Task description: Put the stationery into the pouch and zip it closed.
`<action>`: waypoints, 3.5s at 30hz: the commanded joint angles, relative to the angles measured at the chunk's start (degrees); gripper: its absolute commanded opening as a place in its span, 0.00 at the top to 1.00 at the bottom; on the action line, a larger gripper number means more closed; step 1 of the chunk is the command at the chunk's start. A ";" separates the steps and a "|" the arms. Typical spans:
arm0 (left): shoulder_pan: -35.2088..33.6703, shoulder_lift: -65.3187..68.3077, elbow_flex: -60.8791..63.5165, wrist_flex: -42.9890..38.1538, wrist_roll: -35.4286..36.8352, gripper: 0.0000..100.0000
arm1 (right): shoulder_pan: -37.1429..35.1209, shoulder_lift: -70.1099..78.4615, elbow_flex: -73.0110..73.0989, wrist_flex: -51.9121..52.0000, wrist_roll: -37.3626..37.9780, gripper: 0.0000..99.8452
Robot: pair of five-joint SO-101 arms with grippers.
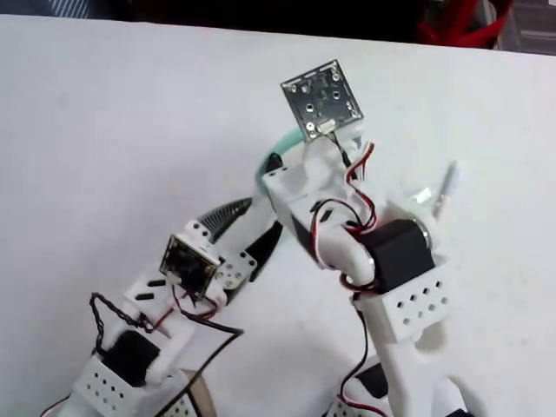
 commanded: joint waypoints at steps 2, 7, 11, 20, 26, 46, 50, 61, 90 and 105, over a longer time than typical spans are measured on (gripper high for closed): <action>1.36 -0.66 -3.16 -0.79 0.18 0.82 | -4.44 1.27 0.53 0.84 4.04 0.83; 1.27 -0.66 -2.99 -0.53 0.09 0.90 | -4.79 1.27 0.53 0.84 4.84 0.83; 1.63 -0.75 -2.46 -0.18 0.09 0.95 | -4.88 1.27 0.53 0.92 4.92 0.83; 1.27 -0.75 -2.29 -0.18 0.09 0.96 | -4.88 -0.92 -8.18 7.25 9.23 0.71; 1.27 -0.75 -2.29 0.18 0.09 0.96 | -4.70 -1.63 -21.10 12.70 9.32 0.68; 1.19 -0.75 -1.05 0.88 0.09 0.96 | 27.03 -1.27 -24.18 10.77 -8.09 0.68; 1.19 -0.75 -1.05 0.88 0.09 0.95 | 29.23 -1.19 -20.66 10.42 -8.70 0.68; 1.27 -0.75 -1.05 1.05 0.09 0.95 | 35.47 10.59 -13.80 5.93 -8.97 0.68; 1.63 -0.66 0.00 0.88 -3.87 0.96 | 44.35 50.95 -21.45 0.40 -9.23 0.70; 1.71 -0.66 -0.09 0.97 -3.87 0.95 | 42.77 60.53 -22.59 -1.01 -20.40 0.72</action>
